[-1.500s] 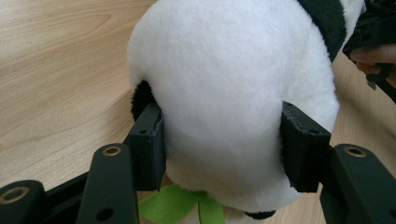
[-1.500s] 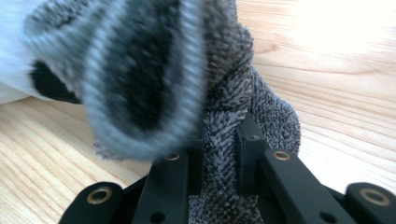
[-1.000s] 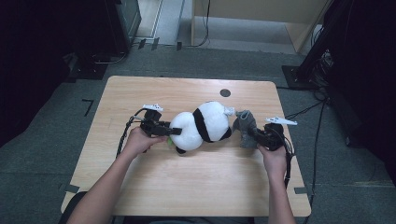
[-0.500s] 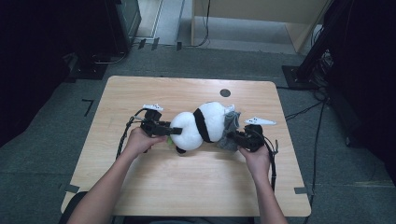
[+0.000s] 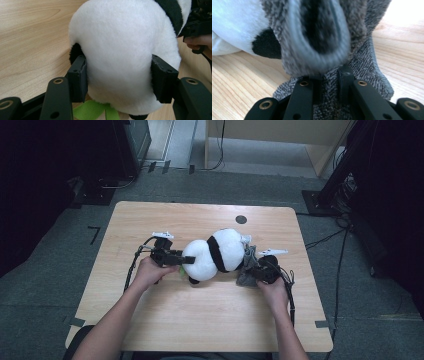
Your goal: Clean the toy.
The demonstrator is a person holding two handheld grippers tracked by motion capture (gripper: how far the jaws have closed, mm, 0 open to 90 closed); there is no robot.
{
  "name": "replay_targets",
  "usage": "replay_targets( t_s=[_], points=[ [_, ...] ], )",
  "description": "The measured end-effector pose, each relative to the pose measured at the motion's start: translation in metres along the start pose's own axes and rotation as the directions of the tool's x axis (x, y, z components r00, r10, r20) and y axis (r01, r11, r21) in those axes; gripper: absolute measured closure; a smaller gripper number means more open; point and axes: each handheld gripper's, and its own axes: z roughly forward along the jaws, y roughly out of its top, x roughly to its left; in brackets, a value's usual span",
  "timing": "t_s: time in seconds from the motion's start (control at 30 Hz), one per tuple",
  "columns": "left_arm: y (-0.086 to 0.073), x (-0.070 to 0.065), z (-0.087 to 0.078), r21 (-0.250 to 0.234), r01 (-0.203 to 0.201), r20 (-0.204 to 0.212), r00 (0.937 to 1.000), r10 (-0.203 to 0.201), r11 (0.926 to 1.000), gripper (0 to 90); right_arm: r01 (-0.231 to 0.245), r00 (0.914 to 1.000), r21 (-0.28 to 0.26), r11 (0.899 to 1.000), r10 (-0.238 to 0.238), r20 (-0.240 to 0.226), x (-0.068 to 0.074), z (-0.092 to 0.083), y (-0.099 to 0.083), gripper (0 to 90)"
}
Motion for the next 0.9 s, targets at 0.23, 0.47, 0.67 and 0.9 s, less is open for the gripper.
replay_targets(
  t_s=[0.23, 0.47, 0.67, 0.9],
  points=[
    [0.001, -0.001, -0.003, -0.005, 0.006, 0.014, 0.9999, -0.006, 1.0, 41.2, -0.021, 0.9994, -0.076, 0.997, 0.023, 0.027, -0.01, -0.028, 0.006, 78.8],
    [0.002, 0.0, -0.009, -0.001, 0.03, 0.014, 0.9995, -0.03, 0.9996, 42.3, -0.051, 0.9964, -0.142, 0.988, 0.06, 0.06, -0.028, -0.055, 0.006, 78.3],
    [0.002, 0.002, -0.013, -0.003, 0.033, 0.005, 0.9994, -0.033, 0.9994, 42.2, -0.041, 0.9878, -0.123, 0.992, 0.059, 0.144, -0.045, -0.063, 0.0, 77.8],
    [0.001, 0.002, -0.013, -0.001, 0.018, -0.005, 0.9998, -0.018, 0.9998, 41.4, -0.094, 0.9833, -0.09, 0.991, 0.107, 0.147, -0.064, -0.046, -0.01, 76.8]
  ],
)
